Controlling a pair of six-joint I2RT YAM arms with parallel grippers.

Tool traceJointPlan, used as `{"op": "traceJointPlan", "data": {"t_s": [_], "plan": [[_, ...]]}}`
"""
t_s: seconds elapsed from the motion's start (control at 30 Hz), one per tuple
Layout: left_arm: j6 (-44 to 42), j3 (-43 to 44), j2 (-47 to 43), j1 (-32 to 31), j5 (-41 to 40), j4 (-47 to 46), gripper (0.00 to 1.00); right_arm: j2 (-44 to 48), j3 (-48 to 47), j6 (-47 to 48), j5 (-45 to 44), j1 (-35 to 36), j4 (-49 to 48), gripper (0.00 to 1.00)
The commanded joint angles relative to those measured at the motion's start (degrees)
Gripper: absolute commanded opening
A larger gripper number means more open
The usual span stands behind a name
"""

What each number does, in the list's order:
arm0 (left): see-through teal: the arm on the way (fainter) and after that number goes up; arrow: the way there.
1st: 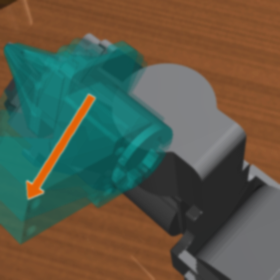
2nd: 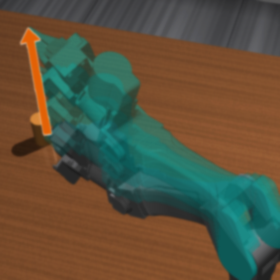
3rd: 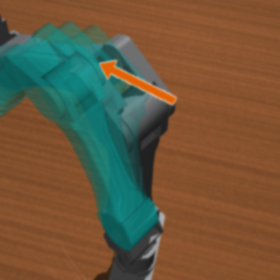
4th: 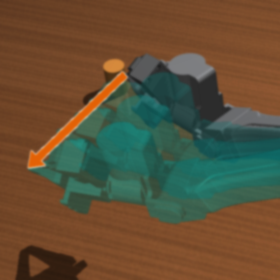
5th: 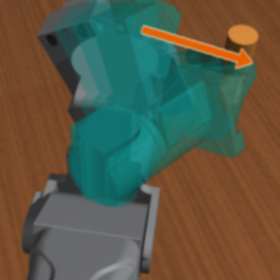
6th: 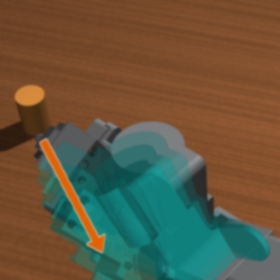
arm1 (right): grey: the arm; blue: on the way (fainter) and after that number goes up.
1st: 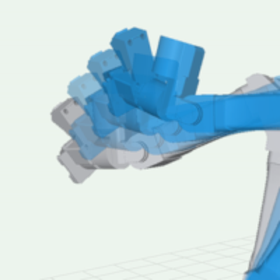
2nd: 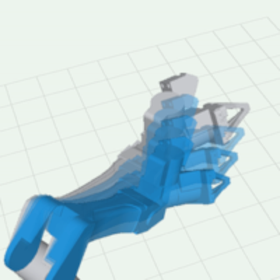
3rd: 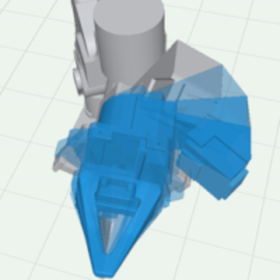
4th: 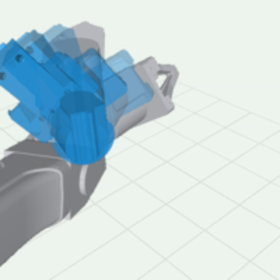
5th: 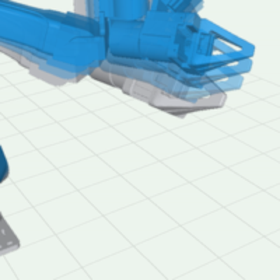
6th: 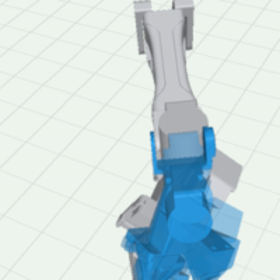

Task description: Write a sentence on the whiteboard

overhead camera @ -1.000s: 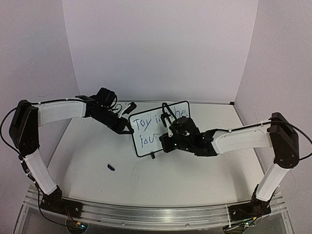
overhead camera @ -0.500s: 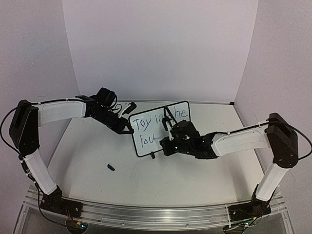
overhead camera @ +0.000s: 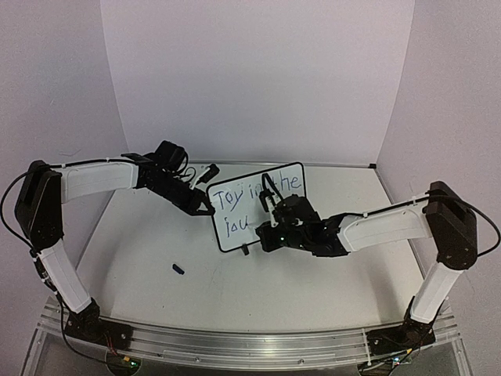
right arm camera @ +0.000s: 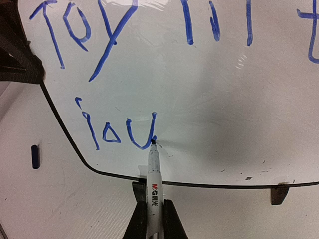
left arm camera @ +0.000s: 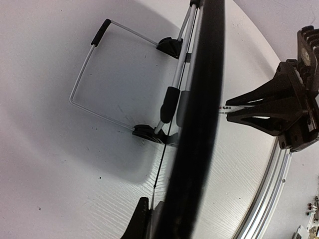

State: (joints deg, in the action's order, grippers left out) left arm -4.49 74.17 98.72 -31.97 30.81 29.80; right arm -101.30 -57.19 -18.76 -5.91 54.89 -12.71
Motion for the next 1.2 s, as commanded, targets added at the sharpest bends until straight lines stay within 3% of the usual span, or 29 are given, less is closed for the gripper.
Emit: {"op": "traceJointPlan", "data": {"t_s": [0.0,1.17], "plan": [[-0.17,1.21,1.9,-0.73,-3.3,2.1,0.0,-0.27,0.75,-0.6,-1.86,-0.22,-0.21,0.0],[-0.17,0.98,1.13,-0.82,-3.92,2.01,0.0,8.34,3.13,2.29,-0.91,-0.86,0.67,0.0]]}}
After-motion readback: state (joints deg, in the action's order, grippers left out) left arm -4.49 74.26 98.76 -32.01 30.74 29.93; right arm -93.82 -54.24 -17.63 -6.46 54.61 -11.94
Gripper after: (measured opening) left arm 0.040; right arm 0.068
